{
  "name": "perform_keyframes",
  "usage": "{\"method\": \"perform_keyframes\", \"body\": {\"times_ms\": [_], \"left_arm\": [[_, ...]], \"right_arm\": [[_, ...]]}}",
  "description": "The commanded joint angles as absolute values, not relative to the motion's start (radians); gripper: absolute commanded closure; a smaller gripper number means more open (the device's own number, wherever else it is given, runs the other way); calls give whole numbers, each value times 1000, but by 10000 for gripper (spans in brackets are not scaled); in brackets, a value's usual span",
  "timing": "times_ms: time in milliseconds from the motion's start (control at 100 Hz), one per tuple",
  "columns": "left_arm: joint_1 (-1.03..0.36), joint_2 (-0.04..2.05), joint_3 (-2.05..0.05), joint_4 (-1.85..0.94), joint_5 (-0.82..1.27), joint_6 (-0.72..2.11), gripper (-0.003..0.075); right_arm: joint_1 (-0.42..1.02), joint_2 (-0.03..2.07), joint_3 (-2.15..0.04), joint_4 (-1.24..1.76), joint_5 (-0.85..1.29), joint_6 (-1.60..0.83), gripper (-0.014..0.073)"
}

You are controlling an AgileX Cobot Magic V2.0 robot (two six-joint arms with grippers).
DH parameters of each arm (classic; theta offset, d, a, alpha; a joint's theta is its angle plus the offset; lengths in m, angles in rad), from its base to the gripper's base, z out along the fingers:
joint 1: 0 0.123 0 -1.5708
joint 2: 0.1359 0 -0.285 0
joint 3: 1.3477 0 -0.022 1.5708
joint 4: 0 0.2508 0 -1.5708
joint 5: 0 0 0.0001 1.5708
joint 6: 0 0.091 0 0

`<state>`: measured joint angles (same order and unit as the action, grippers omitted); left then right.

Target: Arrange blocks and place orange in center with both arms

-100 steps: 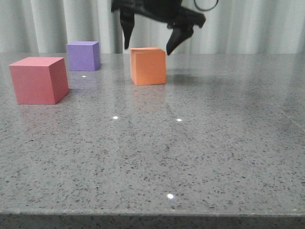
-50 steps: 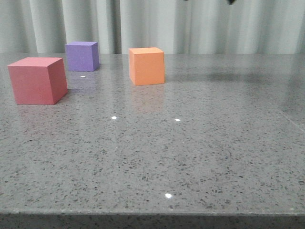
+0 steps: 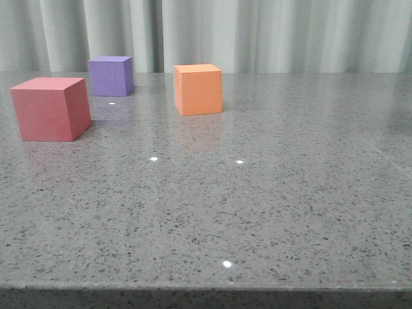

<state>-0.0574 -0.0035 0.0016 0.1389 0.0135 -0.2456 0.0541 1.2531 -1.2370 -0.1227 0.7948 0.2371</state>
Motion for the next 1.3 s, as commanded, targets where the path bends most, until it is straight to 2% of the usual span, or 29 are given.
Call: {"method": "perform_keyframes", "body": {"times_ms": [0, 270, 540, 700, 890, 960, 1030, 1290], "left_arm": [[-52, -41, 45, 132, -65, -256, 741], [-52, -41, 45, 132, -65, -256, 741], [-52, -41, 45, 132, -65, -256, 741], [-52, -41, 45, 132, -65, -256, 741], [-52, -41, 45, 132, -65, -256, 741], [-52, -41, 45, 132, -65, -256, 741], [-52, -41, 45, 132, -65, -256, 741], [-52, -41, 45, 132, -65, -256, 741]], "right_arm": [[41, 1124, -1149, -171, 686, 229, -51], [41, 822, -813, -194, 504, 229, -51], [41, 569, -578, -203, 340, 230, -51], [41, 520, -521, -204, 224, 230, -51], [41, 527, -518, -204, 211, 230, -38], [41, 527, -518, -204, 211, 230, 17], [41, 527, -518, -204, 210, 230, 116], [41, 527, -518, -204, 212, 230, 610]]}}
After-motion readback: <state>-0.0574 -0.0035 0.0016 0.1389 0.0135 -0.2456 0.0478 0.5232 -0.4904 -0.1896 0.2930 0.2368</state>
